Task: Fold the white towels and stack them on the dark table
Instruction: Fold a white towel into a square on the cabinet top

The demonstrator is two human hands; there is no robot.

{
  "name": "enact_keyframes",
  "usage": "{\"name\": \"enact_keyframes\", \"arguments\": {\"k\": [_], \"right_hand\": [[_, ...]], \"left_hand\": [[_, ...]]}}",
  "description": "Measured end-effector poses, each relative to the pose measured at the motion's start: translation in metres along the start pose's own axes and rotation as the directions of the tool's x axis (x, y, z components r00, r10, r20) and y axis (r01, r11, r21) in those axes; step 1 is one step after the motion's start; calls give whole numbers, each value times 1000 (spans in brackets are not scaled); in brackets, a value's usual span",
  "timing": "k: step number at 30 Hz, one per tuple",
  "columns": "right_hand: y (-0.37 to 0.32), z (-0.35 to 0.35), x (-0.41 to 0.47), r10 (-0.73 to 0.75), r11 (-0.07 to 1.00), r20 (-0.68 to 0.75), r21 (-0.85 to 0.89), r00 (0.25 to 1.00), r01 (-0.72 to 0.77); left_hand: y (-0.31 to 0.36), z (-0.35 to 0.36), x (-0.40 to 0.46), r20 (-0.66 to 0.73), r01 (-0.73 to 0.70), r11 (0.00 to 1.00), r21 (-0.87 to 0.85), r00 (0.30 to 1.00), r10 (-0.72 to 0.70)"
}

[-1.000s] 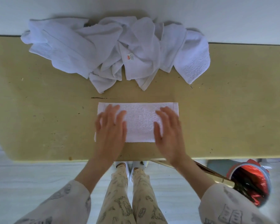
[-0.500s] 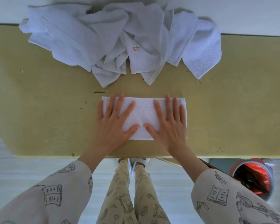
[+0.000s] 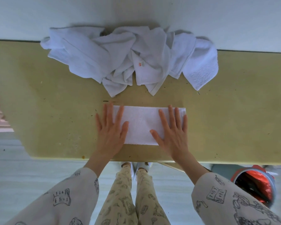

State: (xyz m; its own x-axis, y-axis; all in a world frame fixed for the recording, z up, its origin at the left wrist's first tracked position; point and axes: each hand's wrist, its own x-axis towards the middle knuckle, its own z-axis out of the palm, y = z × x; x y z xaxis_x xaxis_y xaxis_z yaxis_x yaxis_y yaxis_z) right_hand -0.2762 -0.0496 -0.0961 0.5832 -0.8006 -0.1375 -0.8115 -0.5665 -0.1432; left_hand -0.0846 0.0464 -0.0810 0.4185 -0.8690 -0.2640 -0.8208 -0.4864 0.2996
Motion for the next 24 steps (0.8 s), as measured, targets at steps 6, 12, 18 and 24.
{"name": "enact_keyframes", "arguments": {"k": [6, 12, 18, 24], "right_hand": [[-20, -15, -6, -106, 990, -112, 81, 988, 116], [-28, 9, -4, -113, 993, 16, 39, 993, 112], [-26, 14, -5, -117, 993, 19, -1, 993, 117], [-27, 14, -4, -109, 994, 38, 3, 993, 109]], "left_hand": [[15, -16, -14, -69, 520, 806, -282, 827, -558], [29, -16, 2, 115, 660, 664, -351, 734, -669], [31, -30, 1, 195, 589, 627, -510, 789, -583], [16, -29, 4, 270, 599, 445, -666, 750, -604]]}}
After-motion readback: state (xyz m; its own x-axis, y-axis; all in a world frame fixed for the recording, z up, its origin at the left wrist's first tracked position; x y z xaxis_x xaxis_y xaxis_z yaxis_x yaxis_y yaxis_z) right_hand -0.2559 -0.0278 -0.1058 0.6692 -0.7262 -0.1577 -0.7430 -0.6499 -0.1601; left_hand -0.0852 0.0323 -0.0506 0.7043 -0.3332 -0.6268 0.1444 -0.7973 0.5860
